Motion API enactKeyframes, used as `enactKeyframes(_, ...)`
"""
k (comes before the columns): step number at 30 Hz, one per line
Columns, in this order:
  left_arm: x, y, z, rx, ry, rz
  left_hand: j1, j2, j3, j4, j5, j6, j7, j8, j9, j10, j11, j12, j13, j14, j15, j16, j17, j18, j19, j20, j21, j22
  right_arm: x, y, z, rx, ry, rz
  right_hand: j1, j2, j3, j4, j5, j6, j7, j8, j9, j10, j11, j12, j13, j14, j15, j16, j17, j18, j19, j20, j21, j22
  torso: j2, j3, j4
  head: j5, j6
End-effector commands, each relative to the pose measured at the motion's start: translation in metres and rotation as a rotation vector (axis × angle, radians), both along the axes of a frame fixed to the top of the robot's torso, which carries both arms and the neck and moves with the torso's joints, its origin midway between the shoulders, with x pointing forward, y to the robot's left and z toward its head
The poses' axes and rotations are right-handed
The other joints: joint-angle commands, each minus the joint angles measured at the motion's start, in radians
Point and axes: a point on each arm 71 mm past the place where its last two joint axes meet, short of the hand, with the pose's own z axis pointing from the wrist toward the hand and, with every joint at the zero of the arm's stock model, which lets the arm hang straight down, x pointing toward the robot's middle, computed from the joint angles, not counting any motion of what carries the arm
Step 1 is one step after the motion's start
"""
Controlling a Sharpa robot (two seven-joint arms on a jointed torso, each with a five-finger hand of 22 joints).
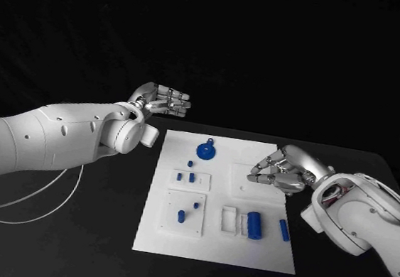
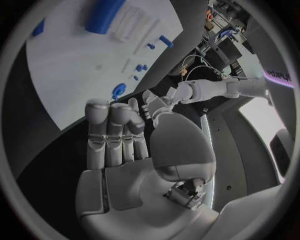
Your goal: Assemble the parts on the task board
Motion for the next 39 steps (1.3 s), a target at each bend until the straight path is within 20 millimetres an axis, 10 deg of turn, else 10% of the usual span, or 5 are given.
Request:
enactKeyframes(1, -0.001, -0.002, 0.002, -0.031, -0.02, -0.011, -0.024, -0.014, -0.038, 0.008, 0.008, -0.008, -0.001, 0.002, 0.0, -0.002, -0.007, -0.003, -0.001, 0.003, 0.001, -0.004, 0.001, -0.016, 0.005, 0.0, 0.002, -0.006, 0.0, -0.014, -0.013, 0.008, 0.209, -0.025, -0.02, -0.001, -0.005, 0.023, 0.006, -0.007, -0.004, 0.003, 0.098, 0.011, -0.003, 0.022, 0.038, -0.005, -0.008, 0.032, 0.032, -0.021, 0.049, -0.009, 0.016, 0.013, -0.002, -0.0022, -0.0034, -0.011, -0.009)
enactKeyframes(5, -0.002, -0.003, 0.002, -0.031, -0.021, -0.014, 0.001, 0.018, -0.201, 0.027, -0.016, -0.029, -0.003, 0.001, 0.0, -0.017, -0.008, -0.003, 0.001, 0.002, 0.006, -0.004, 0.002, -0.016, 0.005, 0.006, 0.001, -0.031, 0.0, -0.03, -0.019, -0.041, 0.285, -0.073, -0.068, -0.01, 0.003, 0.078, 0.001, -0.028, -0.009, 0.002, 0.242, 0.021, -0.002, 0.028, 0.066, -0.003, -0.008, 0.065, 0.064, -0.021, 0.05, -0.01, 0.031, 0.025, -0.003, -0.0031, -0.006, -0.019, -0.011)
enactKeyframes(12, -0.005, -0.003, 0.003, -0.036, -0.029, -0.019, 0.011, 0.011, -0.274, 0.061, -0.008, -0.098, -0.002, 0.001, -0.003, -0.09, 0.0, -0.004, 0.0, -0.042, 0.02, -0.004, 0.0, -0.029, -0.063, 0.021, 0.014, -0.067, -0.006, -0.046, -0.032, -0.145, 0.402, -0.152, -0.129, -0.015, -0.107, 0.153, 0.121, -0.051, -0.001, 0.0, 0.334, 0.028, 0.004, 0.03, 0.089, -0.003, -0.004, 0.111, 0.115, -0.018, 0.051, -0.004, 0.09, 0.063, -0.006, -0.0052, -0.0079, -0.025, -0.017)
enactKeyframes(24, -0.007, -0.005, 0.004, -0.056, -0.032, -0.012, 0.018, -0.056, -0.302, 0.197, -0.005, -0.277, -0.017, -0.007, -0.01, -0.166, 0.002, -0.005, -0.001, -0.103, 0.044, -0.005, -0.003, -0.042, -0.145, 0.046, 0.002, -0.114, -0.023, -0.044, -0.055, -0.252, 0.509, -0.192, -0.124, 0.037, -0.301, 0.145, 0.177, -0.081, 0.009, -0.002, 0.313, 0.023, 0.013, 0.011, 0.105, -0.001, 0.002, 0.11, 0.135, -0.014, 0.052, 0.003, 0.08, 0.078, -0.006, -0.0066, -0.0069, -0.031, -0.024)
enactKeyframes(39, -0.008, -0.007, 0.004, -0.07, -0.029, -0.02, 0.019, -0.065, -0.319, 0.243, -0.007, -0.256, -0.005, -0.006, -0.009, -0.17, 0.006, -0.004, -0.001, -0.126, 0.048, -0.005, -0.004, -0.035, -0.149, 0.053, 0.003, -0.114, -0.031, -0.027, -0.065, -0.276, 0.525, -0.167, -0.131, 0.062, -0.368, 0.15, 0.163, -0.084, 0.01, -0.002, 0.315, 0.027, 0.013, 0.013, 0.114, 0.001, 0.002, 0.114, 0.148, -0.014, 0.053, 0.003, 0.076, 0.085, -0.004, -0.0069, -0.0075, -0.022, -0.026)
